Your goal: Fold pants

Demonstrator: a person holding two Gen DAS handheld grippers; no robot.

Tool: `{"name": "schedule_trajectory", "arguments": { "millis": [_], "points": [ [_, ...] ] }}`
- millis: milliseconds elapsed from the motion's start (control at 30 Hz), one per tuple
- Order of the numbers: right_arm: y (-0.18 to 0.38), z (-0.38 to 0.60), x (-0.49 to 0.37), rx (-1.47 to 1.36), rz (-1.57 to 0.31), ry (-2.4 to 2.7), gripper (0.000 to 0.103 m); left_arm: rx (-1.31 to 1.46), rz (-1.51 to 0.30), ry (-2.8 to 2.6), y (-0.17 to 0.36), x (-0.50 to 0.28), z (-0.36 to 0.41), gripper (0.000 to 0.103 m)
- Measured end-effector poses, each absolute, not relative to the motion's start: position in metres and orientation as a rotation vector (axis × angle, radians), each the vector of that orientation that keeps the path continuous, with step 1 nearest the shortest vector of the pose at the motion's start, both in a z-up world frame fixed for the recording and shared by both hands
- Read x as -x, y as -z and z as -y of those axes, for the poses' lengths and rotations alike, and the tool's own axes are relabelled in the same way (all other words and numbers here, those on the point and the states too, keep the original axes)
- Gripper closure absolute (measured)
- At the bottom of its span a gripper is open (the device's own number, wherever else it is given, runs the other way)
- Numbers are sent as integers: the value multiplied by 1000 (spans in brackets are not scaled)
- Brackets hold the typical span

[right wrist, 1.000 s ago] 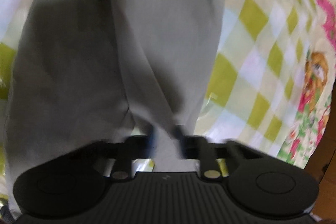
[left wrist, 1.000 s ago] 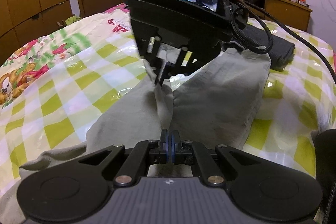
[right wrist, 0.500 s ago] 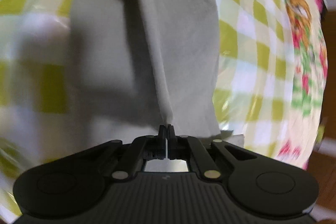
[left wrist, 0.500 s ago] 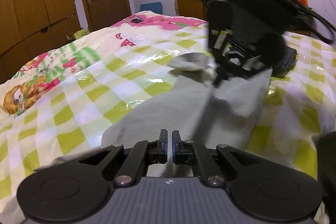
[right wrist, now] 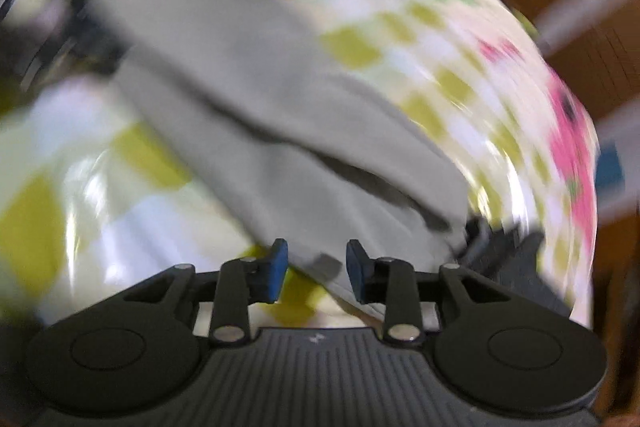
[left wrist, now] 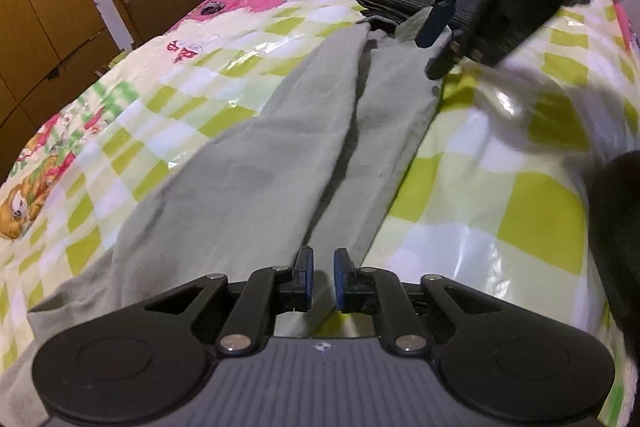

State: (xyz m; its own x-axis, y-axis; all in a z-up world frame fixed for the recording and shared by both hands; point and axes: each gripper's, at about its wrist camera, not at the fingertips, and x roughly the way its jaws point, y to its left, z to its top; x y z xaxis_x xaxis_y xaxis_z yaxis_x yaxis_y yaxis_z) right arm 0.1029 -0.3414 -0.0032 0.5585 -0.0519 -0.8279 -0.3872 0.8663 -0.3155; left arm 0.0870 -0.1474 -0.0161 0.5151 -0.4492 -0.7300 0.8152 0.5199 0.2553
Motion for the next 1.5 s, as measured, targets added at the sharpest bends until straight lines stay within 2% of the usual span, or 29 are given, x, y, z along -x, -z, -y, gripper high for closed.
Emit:
{"name": "schedule_trajectory", "arguments": {
  "millis": [233, 500, 533, 567, 600, 700, 767, 900, 967, 1033, 1100, 1133, 1167, 1267, 1333, 1433, 1500],
  "points": [
    [10, 400, -147, -185, -869, -6, 66, -593, -641, 766, 10, -101, 160, 70],
    [43, 441, -191, -622, -810, 126, 66, -569, -660, 761, 13, -104, 162, 69],
    [48, 444, -196, -653, -808, 148, 69, -563, -665, 757, 14, -104, 162, 69],
    [52, 448, -199, -686, -804, 164, 85, -556, -667, 752, 15, -104, 162, 69],
    [56, 451, -200, -723, -796, 163, 97, -552, -666, 747, 15, -103, 162, 68],
    [45, 453, -192, -774, -736, 142, 99, -550, -638, 708, 13, -100, 163, 68],
    [26, 453, -180, -786, -685, 99, 99, -545, -620, 679, 11, -99, 164, 59],
    [-13, 458, -173, -825, -605, 23, 99, -542, -573, 621, 6, -97, 171, 54],
    [-29, 459, -175, -839, -575, -8, 99, -566, -521, 581, 6, -92, 179, 42],
    [-42, 458, -172, -838, -548, -24, 100, -600, -493, 545, 11, -92, 187, 41],
    [-48, 457, -175, -811, -552, -30, 100, -626, -504, 521, 17, -99, 195, 50],
    [-48, 457, -180, -800, -573, -28, 100, -624, -521, 517, 16, -106, 196, 70],
    [-48, 458, -186, -791, -597, -29, 99, -616, -544, 514, 14, -115, 197, 81],
    [-61, 455, -207, -728, -630, -37, 99, -581, -541, 490, -5, -134, 191, 82],
    [-80, 451, -212, -707, -586, -72, 99, -567, -496, 468, -23, -138, 185, 82],
    [-104, 442, -190, -645, -487, -124, 100, -538, -449, 478, -46, -132, 174, 82],
    [-101, 441, -163, -632, -466, -105, 100, -540, -443, 505, -46, -122, 172, 82]
  ]
}}
